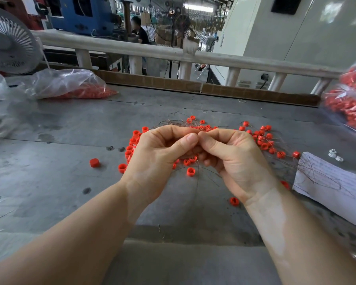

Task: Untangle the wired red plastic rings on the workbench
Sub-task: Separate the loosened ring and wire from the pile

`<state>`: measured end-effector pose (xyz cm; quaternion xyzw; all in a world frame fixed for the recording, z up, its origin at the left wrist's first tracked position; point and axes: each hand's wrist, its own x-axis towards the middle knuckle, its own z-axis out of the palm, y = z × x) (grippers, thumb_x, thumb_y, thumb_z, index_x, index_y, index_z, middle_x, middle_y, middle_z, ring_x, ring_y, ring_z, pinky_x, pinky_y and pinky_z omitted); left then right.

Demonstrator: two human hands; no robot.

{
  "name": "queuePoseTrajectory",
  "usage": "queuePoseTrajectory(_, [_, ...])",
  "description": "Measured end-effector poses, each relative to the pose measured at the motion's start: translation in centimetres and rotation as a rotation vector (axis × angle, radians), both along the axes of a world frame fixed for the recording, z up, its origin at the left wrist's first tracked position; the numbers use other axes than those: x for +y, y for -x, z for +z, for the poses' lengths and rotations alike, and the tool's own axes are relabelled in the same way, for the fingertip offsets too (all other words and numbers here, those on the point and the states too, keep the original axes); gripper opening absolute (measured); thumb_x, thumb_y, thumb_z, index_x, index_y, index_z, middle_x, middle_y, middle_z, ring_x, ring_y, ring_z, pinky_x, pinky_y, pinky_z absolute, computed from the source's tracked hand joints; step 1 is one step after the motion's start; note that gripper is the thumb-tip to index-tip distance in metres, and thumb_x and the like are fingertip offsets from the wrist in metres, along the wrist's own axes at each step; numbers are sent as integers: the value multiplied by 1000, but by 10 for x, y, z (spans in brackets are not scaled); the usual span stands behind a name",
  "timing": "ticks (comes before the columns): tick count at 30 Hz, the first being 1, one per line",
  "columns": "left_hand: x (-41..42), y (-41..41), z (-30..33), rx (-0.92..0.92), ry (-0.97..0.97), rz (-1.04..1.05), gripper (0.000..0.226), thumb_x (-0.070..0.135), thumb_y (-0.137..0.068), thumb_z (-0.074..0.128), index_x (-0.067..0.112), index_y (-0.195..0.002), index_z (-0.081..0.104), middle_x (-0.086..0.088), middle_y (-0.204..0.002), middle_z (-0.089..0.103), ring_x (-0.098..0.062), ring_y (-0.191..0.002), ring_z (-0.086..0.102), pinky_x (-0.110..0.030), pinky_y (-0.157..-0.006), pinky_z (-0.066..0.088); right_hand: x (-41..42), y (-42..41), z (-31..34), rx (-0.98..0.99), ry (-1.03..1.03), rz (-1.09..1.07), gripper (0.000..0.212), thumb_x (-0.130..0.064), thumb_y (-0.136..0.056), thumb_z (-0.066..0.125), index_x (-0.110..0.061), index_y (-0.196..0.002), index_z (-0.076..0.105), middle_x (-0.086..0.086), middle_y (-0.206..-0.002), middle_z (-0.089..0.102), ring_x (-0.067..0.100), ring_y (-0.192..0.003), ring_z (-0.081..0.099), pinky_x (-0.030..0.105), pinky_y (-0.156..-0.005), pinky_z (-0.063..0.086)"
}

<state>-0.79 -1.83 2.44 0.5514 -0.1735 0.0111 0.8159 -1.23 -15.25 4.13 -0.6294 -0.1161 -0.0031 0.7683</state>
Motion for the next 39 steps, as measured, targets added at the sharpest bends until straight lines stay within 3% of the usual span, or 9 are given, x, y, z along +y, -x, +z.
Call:
queuePoseTrajectory(6, [2, -4, 0, 103, 88, 118, 10, 26, -68, 67, 21, -73, 74, 3, -69, 70, -8, -63, 66, -18, -57, 51, -1, 0, 1, 55, 243, -58, 24, -38, -62, 68, -17, -72, 68, -1, -63, 67, 5, -43, 49, 13, -38, 31])
queuePoseTrajectory(9, [3, -5, -1, 116, 95, 116, 10, 25, -67, 67, 22, -71, 75, 3, -69, 70, -7, -62, 65, -17, -56, 51, 0, 1, -1, -7, 303, -20, 8, -22, -73, 71, -19, -65, 70, -5, -56, 64, 1, -42, 47, 11, -39, 32])
queuePoseTrajectory(12, [1, -5, -1, 143, 113, 108, 11, 23, -66, 65, 20, -67, 76, 2, -68, 70, -4, -60, 64, -15, -55, 50, -1, -1, -3, -70, 297, -12, 16, -2, -81, 67, -12, -69, 65, -8, -50, 60, -2, -41, 48, 7, -40, 33])
queuePoseTrajectory(16, [4, -9, -2, 192, 174, 137, 12, 21, -67, 64, 16, -65, 74, 4, -65, 68, -2, -54, 59, -14, -53, 49, -2, -2, -3, -96, 347, -1, 19, -2, -82, 66, -15, -68, 64, -7, -53, 60, -3, -46, 52, 6, -46, 36])
queuePoseTrajectory(19, [5, -11, -3, 203, 187, 123, 13, 21, -69, 64, 14, -77, 70, 4, -68, 69, -2, -56, 59, -13, -55, 50, -5, -5, -3, -74, 328, -27, 21, -4, -88, 61, -17, -70, 61, -5, -58, 63, 2, -55, 58, 11, -53, 44])
queuePoseTrajectory(22, [5, -11, -4, 213, 153, 111, 17, 23, -70, 63, 14, -81, 71, 5, -72, 70, -2, -57, 59, -15, -55, 50, -11, -8, -3, -54, 303, -64, 25, -7, -93, 53, -20, -72, 56, -4, -56, 60, 7, -47, 54, 17, -45, 43])
queuePoseTrajectory(26, [6, -10, -4, 209, 38, 110, 19, 28, -74, 63, 19, -88, 72, 4, -78, 71, -4, -60, 59, -16, -55, 49, -29, -17, -4, -186, 486, -411, 25, -14, -91, 58, -25, -69, 57, -8, -49, 51, 2, -39, 35, 14, -39, 29])
queuePoseTrajectory(31, [8, -8, -3, 208, -77, 145, 16, 15, -87, 62, 20, -80, 75, 3, -75, 70, -3, -57, 56, -16, -47, 45, -72, -34, -7, -197, 640, -908, 23, -17, -89, 60, -21, -67, 53, -4, -59, 54, 17, -56, 49, 26, -54, 36])
queuePoseTrajectory(39, [9, -11, -5, 83, -321, 321, 16, 9, -86, 65, 21, -77, 72, 10, -57, 62, -1, -51, 51, -13, -49, 42, -104, -40, -20, -26, 939, -1173, 14, -21, -93, 53, -17, -81, 56, 5, -82, 60, 30, -73, 51, 31, -61, 35])
